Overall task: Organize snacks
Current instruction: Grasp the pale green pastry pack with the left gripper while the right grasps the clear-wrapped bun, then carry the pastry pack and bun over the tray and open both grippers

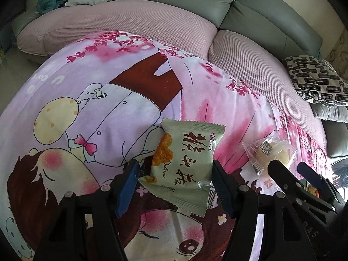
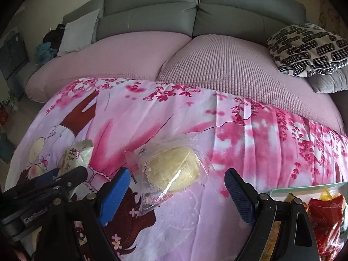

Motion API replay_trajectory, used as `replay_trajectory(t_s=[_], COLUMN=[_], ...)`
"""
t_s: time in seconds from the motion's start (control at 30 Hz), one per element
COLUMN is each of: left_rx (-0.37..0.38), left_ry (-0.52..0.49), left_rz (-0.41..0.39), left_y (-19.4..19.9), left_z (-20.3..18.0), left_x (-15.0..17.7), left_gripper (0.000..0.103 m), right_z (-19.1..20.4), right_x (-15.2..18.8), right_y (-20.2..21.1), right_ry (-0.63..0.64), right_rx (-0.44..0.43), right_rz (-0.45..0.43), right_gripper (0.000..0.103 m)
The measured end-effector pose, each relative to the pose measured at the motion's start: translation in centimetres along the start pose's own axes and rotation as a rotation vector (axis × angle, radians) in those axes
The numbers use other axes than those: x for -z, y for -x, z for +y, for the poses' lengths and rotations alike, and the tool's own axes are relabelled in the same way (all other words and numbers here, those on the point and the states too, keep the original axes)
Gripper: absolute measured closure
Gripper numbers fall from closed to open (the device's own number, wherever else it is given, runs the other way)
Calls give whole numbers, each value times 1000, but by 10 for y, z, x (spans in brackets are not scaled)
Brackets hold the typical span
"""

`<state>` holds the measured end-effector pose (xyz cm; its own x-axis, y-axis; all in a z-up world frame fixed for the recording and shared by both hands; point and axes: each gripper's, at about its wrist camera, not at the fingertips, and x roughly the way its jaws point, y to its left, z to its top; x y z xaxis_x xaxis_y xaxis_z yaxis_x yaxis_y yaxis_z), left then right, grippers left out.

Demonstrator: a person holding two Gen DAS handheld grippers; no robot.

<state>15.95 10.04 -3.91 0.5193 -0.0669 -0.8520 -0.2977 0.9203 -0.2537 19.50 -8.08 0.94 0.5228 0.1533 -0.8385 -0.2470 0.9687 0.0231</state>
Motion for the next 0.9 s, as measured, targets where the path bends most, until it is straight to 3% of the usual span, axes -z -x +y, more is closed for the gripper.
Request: replay_trajectory(t_s=[0.27, 0.33, 0.9], left_rx=[-4, -4, -5], left_ry=[0, -1, -18], left_rz=[0, -1, 7], left_y=[-2, -2, -2], left_z=[-1, -1, -2], left_x=[-1, -1, -1], left_gripper=[35, 35, 35], right_z=[2, 2, 1], right_x=[-7, -7, 4], right_y=[-13, -16, -7], right_ry=[24, 29, 6], right_rx=[-6, -2, 1], right_rz=[23, 31, 31], right_gripper=[13, 21, 36])
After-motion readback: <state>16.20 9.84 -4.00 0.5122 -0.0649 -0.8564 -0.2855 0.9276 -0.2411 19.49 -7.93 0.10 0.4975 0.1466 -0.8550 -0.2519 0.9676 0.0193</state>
